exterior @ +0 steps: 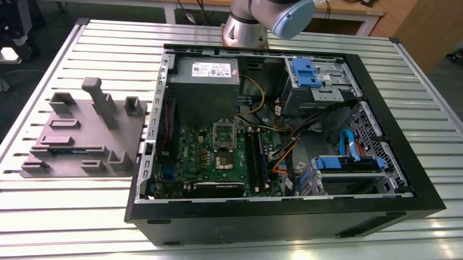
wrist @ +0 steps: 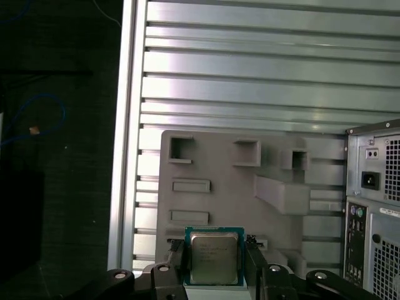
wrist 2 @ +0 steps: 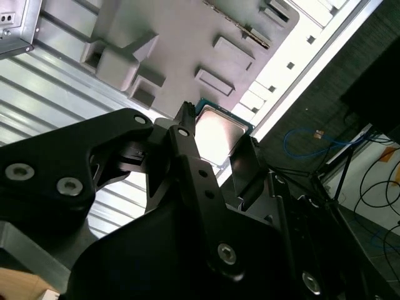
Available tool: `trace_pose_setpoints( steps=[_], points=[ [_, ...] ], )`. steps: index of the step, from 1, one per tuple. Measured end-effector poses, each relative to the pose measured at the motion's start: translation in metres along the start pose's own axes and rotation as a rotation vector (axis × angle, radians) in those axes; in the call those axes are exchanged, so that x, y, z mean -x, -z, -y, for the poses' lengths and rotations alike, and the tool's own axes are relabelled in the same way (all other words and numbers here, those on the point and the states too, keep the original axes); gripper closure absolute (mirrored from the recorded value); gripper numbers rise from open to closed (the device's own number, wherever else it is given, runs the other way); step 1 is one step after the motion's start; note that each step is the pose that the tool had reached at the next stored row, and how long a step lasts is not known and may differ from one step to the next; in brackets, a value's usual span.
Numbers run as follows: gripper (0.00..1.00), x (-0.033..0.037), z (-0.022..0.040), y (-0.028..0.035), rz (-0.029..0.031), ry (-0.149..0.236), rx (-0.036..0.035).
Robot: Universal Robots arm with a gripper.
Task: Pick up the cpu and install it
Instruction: 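Pick up the cpu and move it towards the insertion slot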
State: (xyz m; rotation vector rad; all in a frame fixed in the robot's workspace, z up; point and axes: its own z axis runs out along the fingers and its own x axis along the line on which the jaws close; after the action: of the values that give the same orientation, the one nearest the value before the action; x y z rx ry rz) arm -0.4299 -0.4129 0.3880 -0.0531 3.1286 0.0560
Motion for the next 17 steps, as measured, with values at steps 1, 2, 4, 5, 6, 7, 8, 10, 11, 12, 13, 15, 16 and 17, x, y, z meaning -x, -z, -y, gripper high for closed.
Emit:
trace_pose_setpoints(
  steps=[1,2,4,5,6,7,8,10,11,12,13,15,16,17],
  points=[
    [0.53,0.0016,0.0001,0.0,0.0,0.0,-0.0001],
    [0.53,0.0031,0.0001,0.0,0.0,0.0,0.0],
    [0.53,0.0059,0.0002,-0.0001,0.0,0.0,0.0],
    [0.53,0.0072,0.0002,-0.0001,0.0,0.0,0.0],
    [0.53,0.0086,0.0003,-0.0001,0.0,0.0,0.0],
    [0.53,0.0101,0.0003,-0.0002,0.0001,0.0,0.0],
    [0.53,0.0118,0.0004,-0.0002,0.0001,0.0,0.0],
    [0.53,0.0146,0.0005,-0.0002,0.0,0.0,0.0],
    [0.53,0.016,0.0005,-0.0002,-0.0001,0.0,0.0],
    [0.53,0.0174,0.0006,-0.0003,0.0,0.0,0.0],
    [0.53,0.0187,0.0006,-0.0003,0.0,0.0,0.0],
    [0.53,0.021,0.0007,-0.0003,0.0001,0.0,0.0],
    [0.53,0.0213,0.0007,-0.0003,0.0,0.0,0.0],
    [0.53,0.0213,0.0007,-0.0004,0.0001,0.0,0.0]
  ],
)
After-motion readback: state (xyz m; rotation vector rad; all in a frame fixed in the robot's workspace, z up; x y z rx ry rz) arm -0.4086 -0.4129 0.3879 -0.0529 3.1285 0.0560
